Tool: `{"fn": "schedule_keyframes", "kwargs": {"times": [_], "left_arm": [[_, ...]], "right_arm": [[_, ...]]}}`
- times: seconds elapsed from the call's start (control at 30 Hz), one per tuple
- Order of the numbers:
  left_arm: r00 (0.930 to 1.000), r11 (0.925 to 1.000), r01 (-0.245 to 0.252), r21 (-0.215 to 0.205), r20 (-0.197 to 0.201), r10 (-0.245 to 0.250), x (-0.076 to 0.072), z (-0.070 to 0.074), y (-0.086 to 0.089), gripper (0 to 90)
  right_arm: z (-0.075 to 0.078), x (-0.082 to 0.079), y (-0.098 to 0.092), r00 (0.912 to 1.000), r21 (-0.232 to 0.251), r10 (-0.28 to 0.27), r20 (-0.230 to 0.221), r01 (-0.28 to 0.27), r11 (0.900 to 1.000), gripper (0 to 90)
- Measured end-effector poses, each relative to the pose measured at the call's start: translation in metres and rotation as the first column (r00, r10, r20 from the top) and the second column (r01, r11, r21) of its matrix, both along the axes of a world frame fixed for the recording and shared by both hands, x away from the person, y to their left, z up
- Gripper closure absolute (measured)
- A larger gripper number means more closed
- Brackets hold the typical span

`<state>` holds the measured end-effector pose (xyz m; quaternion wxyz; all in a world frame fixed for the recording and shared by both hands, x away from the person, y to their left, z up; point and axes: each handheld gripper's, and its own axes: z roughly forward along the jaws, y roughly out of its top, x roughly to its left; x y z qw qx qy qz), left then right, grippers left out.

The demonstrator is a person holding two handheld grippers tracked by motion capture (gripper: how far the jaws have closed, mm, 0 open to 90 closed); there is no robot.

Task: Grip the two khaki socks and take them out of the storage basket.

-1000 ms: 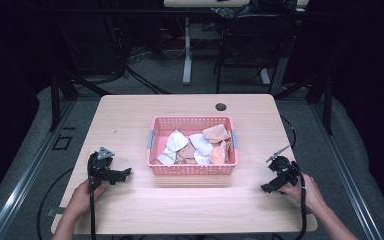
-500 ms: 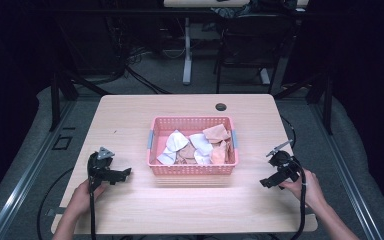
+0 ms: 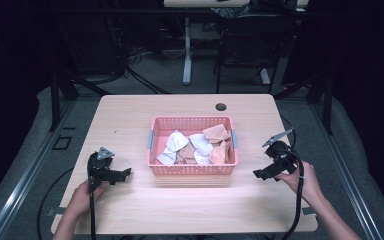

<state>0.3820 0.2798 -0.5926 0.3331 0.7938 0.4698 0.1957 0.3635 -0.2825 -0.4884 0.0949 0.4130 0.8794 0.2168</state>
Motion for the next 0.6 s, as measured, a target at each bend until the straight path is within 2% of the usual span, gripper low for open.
{"fn": "schedule_keyframes", "kwargs": {"times": [0.13, 0.27, 0.4, 0.6], "left_arm": [[1.0000, 1.0000, 0.001, 0.001, 0.001, -0.001, 0.000, 0.000, 0.000, 0.0], [1.0000, 1.0000, 0.001, 0.001, 0.001, -0.001, 0.000, 0.000, 0.000, 0.0], [1.0000, 1.0000, -0.001, -0.002, 0.000, 0.001, 0.000, 0.000, 0.000, 0.0], [1.0000, 1.0000, -0.001, -0.001, -0.001, 0.001, 0.000, 0.000, 0.000, 0.0]], "right_arm": [[0.009, 0.003, 0.008, 1.0000, 0.017, 0.008, 0.004, -0.008, 1.000, 2.6], [0.021, 0.011, 0.022, 0.9992, 0.026, 0.024, 0.033, -0.025, 0.999, 4.0], [0.027, 0.015, 0.032, 0.9987, 0.028, 0.037, 0.036, -0.038, 0.999, 4.3], [0.040, 0.022, 0.050, 0.9963, 0.046, 0.059, 0.063, -0.062, 0.997, 4.6]]}}
